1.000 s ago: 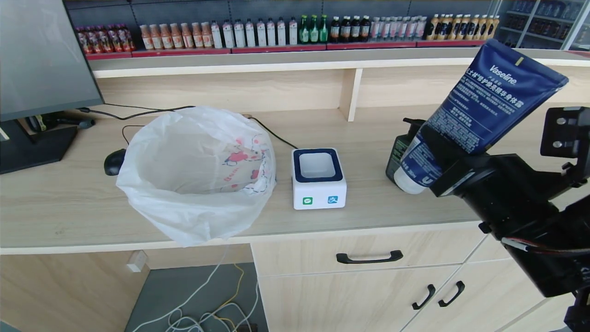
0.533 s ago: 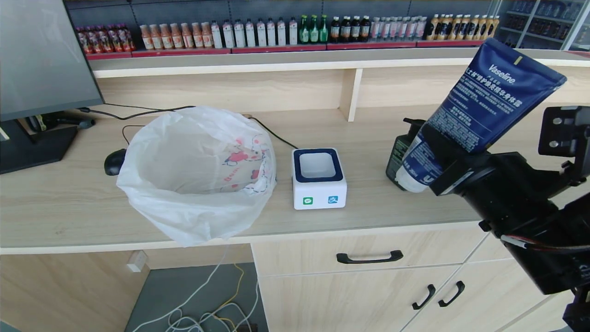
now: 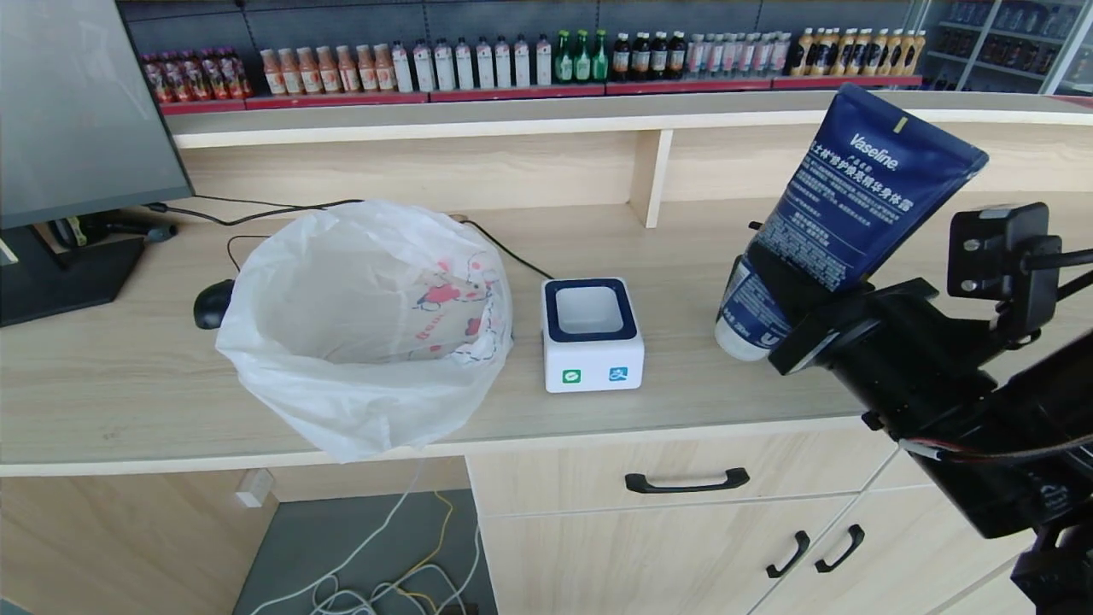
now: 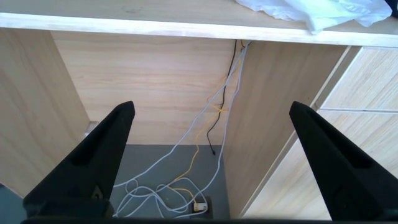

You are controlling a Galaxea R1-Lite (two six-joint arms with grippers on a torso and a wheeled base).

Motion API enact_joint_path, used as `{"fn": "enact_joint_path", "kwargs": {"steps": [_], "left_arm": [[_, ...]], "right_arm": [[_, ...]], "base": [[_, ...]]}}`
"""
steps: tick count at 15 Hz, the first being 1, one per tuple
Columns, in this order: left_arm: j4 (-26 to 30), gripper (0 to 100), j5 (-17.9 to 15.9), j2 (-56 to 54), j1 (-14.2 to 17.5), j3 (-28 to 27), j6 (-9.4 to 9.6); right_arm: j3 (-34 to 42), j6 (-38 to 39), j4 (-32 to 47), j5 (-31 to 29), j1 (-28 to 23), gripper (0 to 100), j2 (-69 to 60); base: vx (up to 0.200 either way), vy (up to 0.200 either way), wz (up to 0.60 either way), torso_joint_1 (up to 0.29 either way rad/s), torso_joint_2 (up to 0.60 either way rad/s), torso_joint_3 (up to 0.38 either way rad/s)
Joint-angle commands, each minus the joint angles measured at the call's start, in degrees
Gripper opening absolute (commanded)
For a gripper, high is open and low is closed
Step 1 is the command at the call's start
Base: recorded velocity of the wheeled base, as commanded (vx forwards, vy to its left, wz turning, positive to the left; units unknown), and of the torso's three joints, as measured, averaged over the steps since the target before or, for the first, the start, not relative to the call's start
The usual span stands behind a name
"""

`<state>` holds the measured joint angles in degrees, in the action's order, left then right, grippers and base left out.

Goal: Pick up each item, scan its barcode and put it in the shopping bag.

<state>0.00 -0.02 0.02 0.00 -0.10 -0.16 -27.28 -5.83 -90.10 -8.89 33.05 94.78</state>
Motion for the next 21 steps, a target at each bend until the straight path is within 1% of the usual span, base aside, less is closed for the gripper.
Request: {"fn": "enact_joint_path", "kwargs": {"steps": [1,3,5,9,11,15,16,17,18,19,21], "left_arm": [[0.0,100,0.0,0.0,0.0,0.0,-0.02],[0.0,100,0.0,0.1,0.0,0.0,-0.02],[0.0,100,0.0,0.0,0.0,0.0,-0.02],[0.0,100,0.0,0.0,0.0,0.0,-0.02],[0.0,100,0.0,0.0,0.0,0.0,-0.02],[0.0,100,0.0,0.0,0.0,0.0,-0.02],[0.0,100,0.0,0.0,0.0,0.0,-0.02],[0.0,100,0.0,0.0,0.0,0.0,-0.02],[0.0,100,0.0,0.0,-0.1,0.0,-0.02],[0.0,100,0.0,0.0,-0.1,0.0,-0.02],[0.0,100,0.0,0.0,-0.1,0.0,-0.02]], "right_arm": [[-1.5,0.1,0.1,0.0,-0.4,0,1.4],[-2.2,0.4,0.1,-0.3,-1.3,0,1.9],[-2.4,0.5,0.1,-0.3,-2.5,0,1.9],[0.9,0.8,0.1,0.6,-3.0,0,-0.3],[-0.6,-0.2,0.1,0.7,-3.3,0,0.1],[-3.9,-11.0,0.1,0.9,-4.0,0,1.6],[-6.5,-15.1,0.1,2.1,-4.0,0,2.4],[-7.6,-16.8,0.1,3.4,-4.0,0,2.8],[-9.2,-21.4,0.1,9.2,-4.0,0,4.4],[-9.1,-23.7,0.1,13.5,-4.3,0,5.3],[-9.1,-25.8,0.1,18.2,-6.3,0,7.1]], "base": [[0.0,0.2,0.0,0.002,0.0,0.002],[0.0,0.2,0.0,0.017,0.0,0.005],[0.0,0.0,0.0,0.0,0.0,0.0],[0.0,0.0,0.0,0.0,0.0,0.0],[0.0,0.0,0.0,0.0,0.0,0.0],[0.0,0.0,0.0,0.0,0.0,0.0],[0.0,0.0,0.0,0.0,0.0,0.0],[0.0,0.0,0.0,0.0,0.0,0.0],[0.0,0.0,0.0,0.0,0.0,0.0],[0.0,0.0,0.0,0.0,0.0,0.0],[0.0,0.0,0.0,0.0,0.0,0.0]]}}
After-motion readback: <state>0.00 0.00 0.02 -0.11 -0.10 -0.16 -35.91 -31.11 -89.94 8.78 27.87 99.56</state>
